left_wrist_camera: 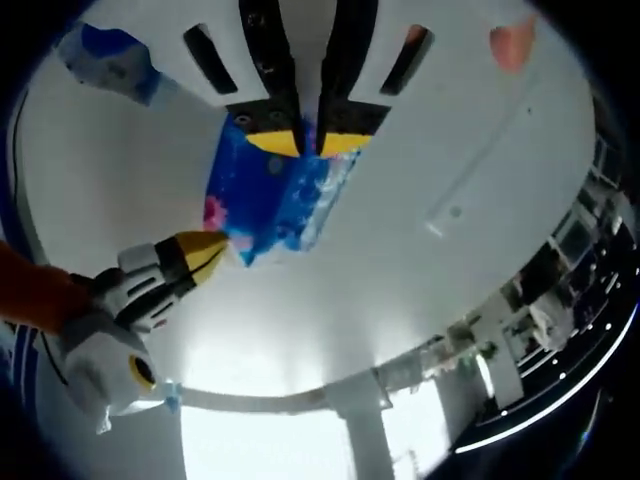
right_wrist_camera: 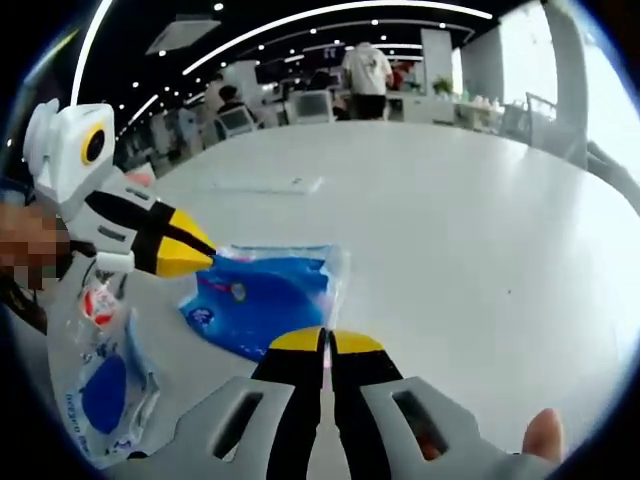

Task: Arrange the tabletop items into an orderly group along one side of the table until the central work area is clear of visible clutter.

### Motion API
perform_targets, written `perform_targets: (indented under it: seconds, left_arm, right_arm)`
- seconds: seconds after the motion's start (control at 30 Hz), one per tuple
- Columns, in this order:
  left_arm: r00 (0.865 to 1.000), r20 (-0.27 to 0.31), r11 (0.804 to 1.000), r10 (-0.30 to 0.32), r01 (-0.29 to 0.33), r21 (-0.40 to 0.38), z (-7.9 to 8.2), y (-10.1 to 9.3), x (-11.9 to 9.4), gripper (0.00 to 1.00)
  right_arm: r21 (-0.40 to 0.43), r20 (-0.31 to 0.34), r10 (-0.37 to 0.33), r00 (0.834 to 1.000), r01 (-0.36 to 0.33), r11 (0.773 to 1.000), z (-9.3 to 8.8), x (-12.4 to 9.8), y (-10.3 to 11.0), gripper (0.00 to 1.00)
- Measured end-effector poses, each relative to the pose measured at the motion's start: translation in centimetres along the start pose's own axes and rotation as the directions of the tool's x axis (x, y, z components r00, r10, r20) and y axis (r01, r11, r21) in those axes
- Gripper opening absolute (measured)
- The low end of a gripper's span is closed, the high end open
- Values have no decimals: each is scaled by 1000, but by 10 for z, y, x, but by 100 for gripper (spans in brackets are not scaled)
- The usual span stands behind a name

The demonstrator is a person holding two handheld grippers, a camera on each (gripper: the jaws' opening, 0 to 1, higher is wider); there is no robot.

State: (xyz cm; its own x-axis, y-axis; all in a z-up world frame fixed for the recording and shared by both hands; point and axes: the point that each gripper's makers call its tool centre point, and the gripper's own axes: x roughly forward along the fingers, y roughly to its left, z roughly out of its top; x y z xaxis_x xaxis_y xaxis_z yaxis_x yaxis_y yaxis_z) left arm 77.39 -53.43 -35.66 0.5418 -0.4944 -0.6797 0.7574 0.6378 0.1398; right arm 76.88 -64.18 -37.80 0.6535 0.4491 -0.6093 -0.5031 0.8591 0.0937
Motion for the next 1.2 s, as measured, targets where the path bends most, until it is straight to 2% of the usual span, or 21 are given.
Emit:
perform_targets:
  seconds: [0.13, 0.4, 0.67, 0.8, 0.83, 0.93, 1.07, 1.2]
  left_arm:
    - [1000, 0, 1000, 1, -1, -2, 1, 0, -1, 9]
    - [1000, 15, 1000, 16, -16, -25, 2, 2, -4, 21]
    - [999, 31, 999, 20, -19, -37, 6, 3, -9, 25]
    - [998, 67, 998, 20, -16, -58, 16, 5, -17, 25]
    - [994, 106, 994, 16, -4, -112, 24, 5, -23, 26]
    - [985, 170, 987, 13, 15, -162, 36, 7, -38, 26]
    - [976, 216, 977, 23, 24, -213, 43, 14, -53, 26]
    - [971, 235, 974, 31, 23, -224, 46, 18, -62, 25]
  right_arm:
    - [1, -2, -4, 1000, 4, 1000, 0, 0, 0, 4]
    - [6, -17, -9, 1000, 9, 1000, -3, -2, 0, 7]
    - [5, -27, -6, 1000, 6, 1000, -6, -1, 3, 6]
    - [4, -29, -5, 1000, 5, 1000, -7, -1, 3, 6]
    - [3, -30, -3, 1000, 3, 1000, -7, -1, 4, 6]
    - [5, -33, 1, 999, -1, 1000, -7, -1, 5, 7]
    - [14, -33, -3, 999, 3, 1000, -6, 1, 7, 12]
    - [19, -28, -10, 1000, 10, 1000, -4, 0, 8, 15]
